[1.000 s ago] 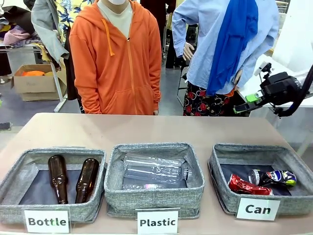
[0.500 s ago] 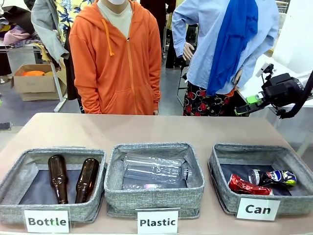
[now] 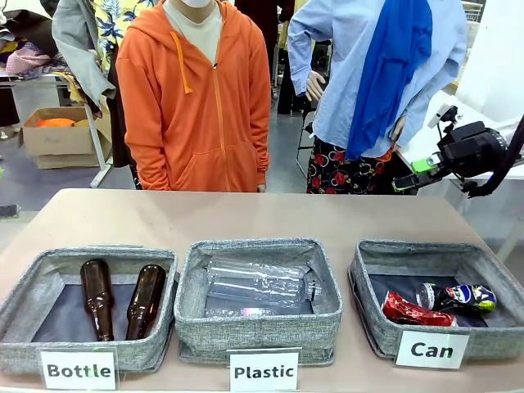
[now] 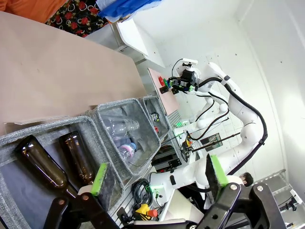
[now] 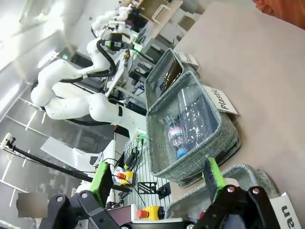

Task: Sort the can waste into the basket.
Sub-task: Pick up the can waste from the table and place it in the right Fabric basket.

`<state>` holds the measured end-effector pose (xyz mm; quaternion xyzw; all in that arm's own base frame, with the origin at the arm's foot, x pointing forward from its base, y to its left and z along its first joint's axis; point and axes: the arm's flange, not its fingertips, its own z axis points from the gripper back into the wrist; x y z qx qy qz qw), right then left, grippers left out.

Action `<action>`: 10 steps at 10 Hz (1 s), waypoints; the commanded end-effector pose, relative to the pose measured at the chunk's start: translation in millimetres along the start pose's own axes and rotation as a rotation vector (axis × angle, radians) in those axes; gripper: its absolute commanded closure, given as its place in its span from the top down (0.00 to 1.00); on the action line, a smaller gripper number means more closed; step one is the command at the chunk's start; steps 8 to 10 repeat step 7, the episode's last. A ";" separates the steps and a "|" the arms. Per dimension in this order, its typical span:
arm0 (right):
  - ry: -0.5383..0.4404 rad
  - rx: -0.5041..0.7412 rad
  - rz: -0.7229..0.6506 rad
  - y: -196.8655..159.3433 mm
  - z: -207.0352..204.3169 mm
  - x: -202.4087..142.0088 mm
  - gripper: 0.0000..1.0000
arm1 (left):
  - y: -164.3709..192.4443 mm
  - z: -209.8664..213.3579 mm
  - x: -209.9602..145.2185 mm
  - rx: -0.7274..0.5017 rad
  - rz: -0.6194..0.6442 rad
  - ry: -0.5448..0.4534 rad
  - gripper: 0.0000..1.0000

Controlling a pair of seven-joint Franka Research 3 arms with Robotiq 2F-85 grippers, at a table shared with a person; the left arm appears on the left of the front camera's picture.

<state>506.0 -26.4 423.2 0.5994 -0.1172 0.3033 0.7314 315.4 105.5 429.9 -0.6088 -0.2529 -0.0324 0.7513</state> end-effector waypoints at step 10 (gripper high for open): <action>0.002 0.009 0.006 1.3 1.9 3.7 1.00 | -3.2 2.0 -1.1 -0.006 0.008 0.009 1.00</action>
